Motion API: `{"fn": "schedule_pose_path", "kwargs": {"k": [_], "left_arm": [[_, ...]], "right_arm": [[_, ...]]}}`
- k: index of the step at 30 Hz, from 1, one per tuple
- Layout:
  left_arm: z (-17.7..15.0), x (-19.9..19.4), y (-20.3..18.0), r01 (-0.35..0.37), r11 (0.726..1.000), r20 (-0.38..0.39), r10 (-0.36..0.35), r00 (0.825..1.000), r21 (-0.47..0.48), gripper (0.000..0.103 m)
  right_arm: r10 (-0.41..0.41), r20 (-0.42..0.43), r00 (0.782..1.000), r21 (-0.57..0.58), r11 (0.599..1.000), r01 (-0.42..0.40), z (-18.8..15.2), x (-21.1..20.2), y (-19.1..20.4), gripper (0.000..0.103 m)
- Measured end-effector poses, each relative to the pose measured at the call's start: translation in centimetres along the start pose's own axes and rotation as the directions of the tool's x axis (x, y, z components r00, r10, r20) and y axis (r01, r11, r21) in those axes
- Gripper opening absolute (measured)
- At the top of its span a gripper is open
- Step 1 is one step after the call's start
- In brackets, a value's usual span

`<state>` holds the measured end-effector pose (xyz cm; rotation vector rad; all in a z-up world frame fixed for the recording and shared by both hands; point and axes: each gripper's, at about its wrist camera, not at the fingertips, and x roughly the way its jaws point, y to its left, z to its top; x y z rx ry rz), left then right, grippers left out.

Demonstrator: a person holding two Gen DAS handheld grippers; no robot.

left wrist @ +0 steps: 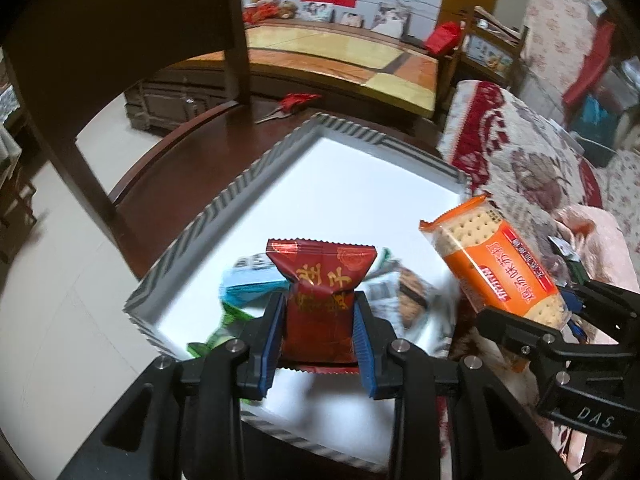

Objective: Organize snacks
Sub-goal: 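Carry the red candy packet and orange cracker pack over the white tray, then open both tools to drop the packets into the tray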

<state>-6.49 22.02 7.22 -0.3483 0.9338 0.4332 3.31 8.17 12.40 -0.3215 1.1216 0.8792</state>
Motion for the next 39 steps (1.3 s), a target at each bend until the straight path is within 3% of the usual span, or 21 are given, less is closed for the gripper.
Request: {"fn": "schedule_pose_path", "kwargs": {"k": [16,23,25,30,33,39], "left_arm": [[0.6,2.9,2.2,-0.028,0.999,-0.047,0.026,0.999,-0.044,0.035],[0.9,3.9,1.7,-0.045,0.998,-0.063,0.043,0.997,-0.033,0.036],[0.9,4.0,1.7,-0.058,0.998,-0.068,0.056,0.996,-0.034,0.04],[0.7,3.7,2.0,-0.078,0.995,-0.059,0.075,0.995,-0.061,0.067],[0.6,3.2,2.0,-0.087,0.994,-0.051,0.084,0.995,-0.069,0.077],[0.3,1.6,1.3,-0.092,0.994,-0.013,0.091,0.996,-0.061,0.085]], "right_arm": [[0.019,-0.092,0.996,-0.021,1.0,-0.021,3.8,6.5,1.3,0.052],[0.07,-0.113,0.991,0.012,0.998,-0.069,4.2,8.6,1.5,0.053],[0.078,-0.112,0.991,0.025,0.997,-0.075,4.2,8.6,1.5,0.054],[0.075,-0.085,0.994,0.042,0.997,-0.072,3.6,7.5,1.2,0.056],[0.08,-0.053,0.995,0.049,0.996,-0.077,3.2,6.2,0.9,0.057],[0.074,0.0,0.997,0.06,0.995,-0.074,1.9,3.4,0.5,0.058]]}}
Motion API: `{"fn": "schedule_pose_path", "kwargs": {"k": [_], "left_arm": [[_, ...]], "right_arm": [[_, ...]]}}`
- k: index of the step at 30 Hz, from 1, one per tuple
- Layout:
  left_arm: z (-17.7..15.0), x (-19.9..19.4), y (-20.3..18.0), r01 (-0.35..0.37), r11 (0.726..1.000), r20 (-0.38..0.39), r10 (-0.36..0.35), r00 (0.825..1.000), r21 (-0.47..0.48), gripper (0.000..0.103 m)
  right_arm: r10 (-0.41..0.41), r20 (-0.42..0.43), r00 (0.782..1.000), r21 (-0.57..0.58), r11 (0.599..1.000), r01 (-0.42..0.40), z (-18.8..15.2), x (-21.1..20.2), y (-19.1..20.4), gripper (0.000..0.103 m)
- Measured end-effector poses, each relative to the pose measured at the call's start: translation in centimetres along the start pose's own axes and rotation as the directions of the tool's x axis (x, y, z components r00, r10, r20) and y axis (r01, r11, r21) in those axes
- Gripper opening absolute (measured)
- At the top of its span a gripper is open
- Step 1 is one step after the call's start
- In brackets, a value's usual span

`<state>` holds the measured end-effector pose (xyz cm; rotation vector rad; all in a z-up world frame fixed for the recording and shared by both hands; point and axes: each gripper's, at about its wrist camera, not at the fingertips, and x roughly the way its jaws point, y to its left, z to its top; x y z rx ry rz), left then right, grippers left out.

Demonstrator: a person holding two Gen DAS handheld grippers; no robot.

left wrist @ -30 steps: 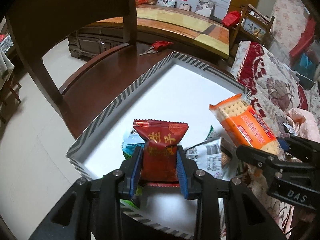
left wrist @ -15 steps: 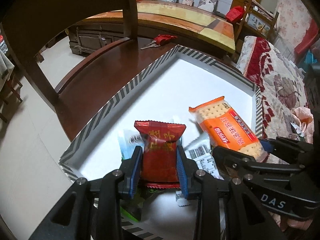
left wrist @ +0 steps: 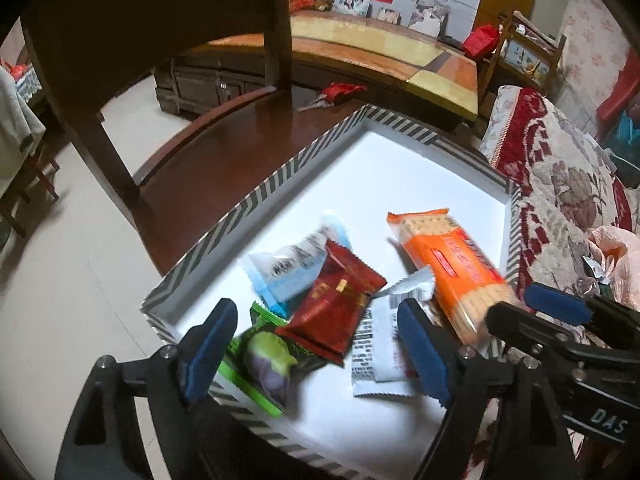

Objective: Organize snacks
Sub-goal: 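Open both tools to drop the packets into the tray, then move both tools back over the remaining snacks on the blanket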

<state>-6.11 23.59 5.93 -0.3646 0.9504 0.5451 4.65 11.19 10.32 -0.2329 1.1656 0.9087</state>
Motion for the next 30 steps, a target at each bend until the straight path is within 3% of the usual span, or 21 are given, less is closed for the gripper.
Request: {"fn": "schedule_pose_path", "kwargs": {"k": [7,13,23,30], "left_arm": [[-1.3,-2.6,-3.0,0.032,0.998,0.051,-0.035,0.998,0.057,0.09],[-2.8,-4.2,-6.9,0.106,0.985,0.07,-0.117,0.991,0.134,0.093],[-5.7,-5.2,-13.4,0.234,0.937,0.039,-0.252,0.967,0.261,0.096],[-7.9,-5.4,-17.6,0.286,0.892,-0.003,-0.305,0.952,0.35,0.097]], "right_arm": [[-0.015,0.087,0.996,0.051,0.999,0.011,-3.2,-4.4,-2.1,0.058],[-0.079,0.132,0.988,0.144,0.988,0.06,-7.4,-7.9,-6.0,0.058],[-0.224,0.163,0.961,0.216,0.958,0.187,-13.9,-12.1,-11.3,0.058],[-0.239,0.21,0.948,0.268,0.947,0.179,-17.3,-13.9,-14.6,0.058]]}}
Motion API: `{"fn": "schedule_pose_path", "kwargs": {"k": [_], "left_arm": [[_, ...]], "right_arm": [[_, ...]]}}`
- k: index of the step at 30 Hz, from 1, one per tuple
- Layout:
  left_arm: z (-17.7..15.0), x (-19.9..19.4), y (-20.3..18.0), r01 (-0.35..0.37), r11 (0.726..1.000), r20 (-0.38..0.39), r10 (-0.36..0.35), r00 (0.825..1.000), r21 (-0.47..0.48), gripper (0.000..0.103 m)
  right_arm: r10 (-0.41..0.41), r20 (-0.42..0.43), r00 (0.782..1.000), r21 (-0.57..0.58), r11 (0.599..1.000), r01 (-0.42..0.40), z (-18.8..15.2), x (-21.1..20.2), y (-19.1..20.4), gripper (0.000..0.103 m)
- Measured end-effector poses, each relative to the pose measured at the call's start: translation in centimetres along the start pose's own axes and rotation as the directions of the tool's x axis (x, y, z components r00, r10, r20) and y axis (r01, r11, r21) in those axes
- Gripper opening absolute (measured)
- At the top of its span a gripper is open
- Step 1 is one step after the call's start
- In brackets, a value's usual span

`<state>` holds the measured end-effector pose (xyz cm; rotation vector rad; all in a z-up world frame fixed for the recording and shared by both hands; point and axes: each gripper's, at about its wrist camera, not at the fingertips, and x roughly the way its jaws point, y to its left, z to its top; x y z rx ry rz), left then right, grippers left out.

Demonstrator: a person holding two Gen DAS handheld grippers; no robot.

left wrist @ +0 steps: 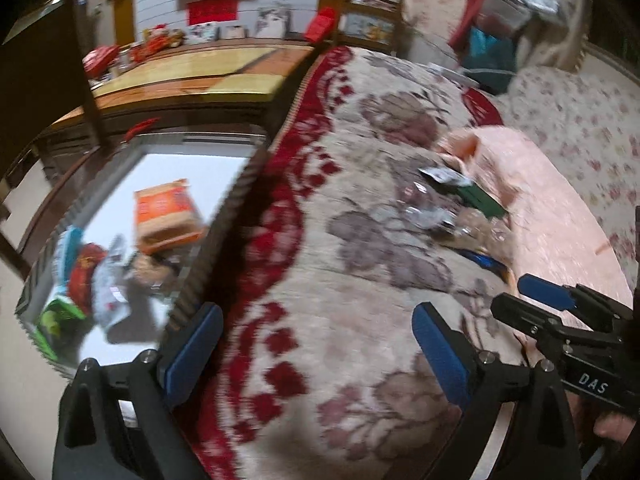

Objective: Organize snacks
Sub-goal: 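Move both tools back over the remaining snacks on the blanket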

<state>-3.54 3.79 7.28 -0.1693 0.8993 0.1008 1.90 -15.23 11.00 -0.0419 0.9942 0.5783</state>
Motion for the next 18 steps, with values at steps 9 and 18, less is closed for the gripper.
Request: {"fn": "schedule_pose_path", "kwargs": {"k": [9,18], "left_arm": [[0.5,0.8,-3.5,0.014,0.998,-0.005,-0.014,1.0,0.064,0.097],[0.0,1.7,-4.3,-0.002,0.996,-0.031,0.005,1.0,0.093,0.097]], "right_arm": [[-0.061,0.028,0.998,0.065,0.996,0.059,-2.2,-0.3,-4.5,0.058],[-0.067,0.054,0.996,0.085,0.994,0.062,-3.0,0.2,-6.2,0.064]]}}
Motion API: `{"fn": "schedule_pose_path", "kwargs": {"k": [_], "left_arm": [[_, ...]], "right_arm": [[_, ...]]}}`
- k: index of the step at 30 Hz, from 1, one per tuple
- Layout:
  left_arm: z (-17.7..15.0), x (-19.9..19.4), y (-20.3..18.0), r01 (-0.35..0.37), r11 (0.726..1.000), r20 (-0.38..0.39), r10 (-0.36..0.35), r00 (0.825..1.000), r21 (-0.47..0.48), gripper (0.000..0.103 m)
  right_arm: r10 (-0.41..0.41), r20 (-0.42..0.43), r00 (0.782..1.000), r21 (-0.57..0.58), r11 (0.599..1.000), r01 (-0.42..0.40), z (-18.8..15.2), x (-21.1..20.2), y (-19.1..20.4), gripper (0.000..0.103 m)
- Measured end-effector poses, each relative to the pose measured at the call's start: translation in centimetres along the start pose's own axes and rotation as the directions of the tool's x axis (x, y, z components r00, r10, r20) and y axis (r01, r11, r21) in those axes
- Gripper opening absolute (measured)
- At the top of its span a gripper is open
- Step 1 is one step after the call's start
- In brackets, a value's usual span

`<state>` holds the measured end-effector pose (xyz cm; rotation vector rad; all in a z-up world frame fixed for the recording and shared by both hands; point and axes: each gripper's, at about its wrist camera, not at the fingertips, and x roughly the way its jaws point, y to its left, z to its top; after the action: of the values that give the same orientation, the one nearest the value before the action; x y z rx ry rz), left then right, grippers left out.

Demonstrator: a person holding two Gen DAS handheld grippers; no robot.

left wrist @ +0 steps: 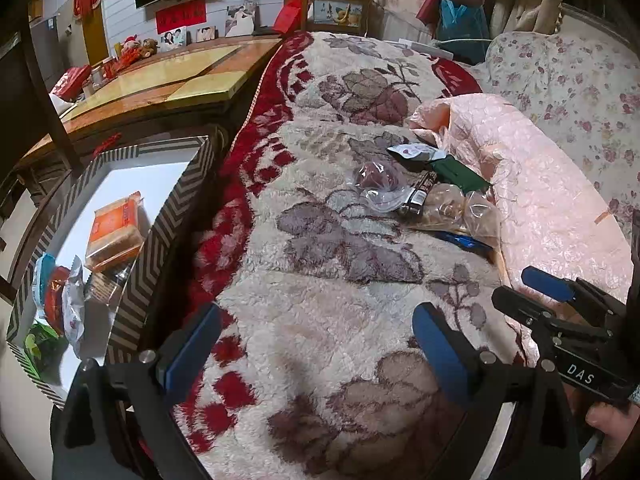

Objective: Organize snacks
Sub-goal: 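Move both tools back over the remaining snacks on the blanket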

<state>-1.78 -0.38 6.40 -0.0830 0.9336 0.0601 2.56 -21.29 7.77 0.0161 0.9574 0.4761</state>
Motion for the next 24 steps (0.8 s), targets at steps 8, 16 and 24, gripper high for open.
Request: {"fn": "schedule_pose_path", "kwargs": {"k": [8,16,24], "left_arm": [[0.1,1.0,-0.2,0.04,0.999,-0.024,-0.04,0.999,-0.013,0.102],[-0.1,1.6,-0.6,0.056,0.998,-0.045,-0.056,0.997,-0.008,0.103],[-0.1,1.8,-0.5,0.025,1.0,-0.052,-0.025,0.998,0.0,0.103]], "right_arm": [[0.02,-0.009,1.0,-0.001,1.0,-0.02,-0.2,0.5,0.2,0.064],[0.032,-0.025,0.999,0.024,0.999,-0.031,-0.3,0.9,-0.3,0.064],[0.029,-0.029,0.999,0.002,1.0,-0.029,-0.4,1.0,0.2,0.064]]}}
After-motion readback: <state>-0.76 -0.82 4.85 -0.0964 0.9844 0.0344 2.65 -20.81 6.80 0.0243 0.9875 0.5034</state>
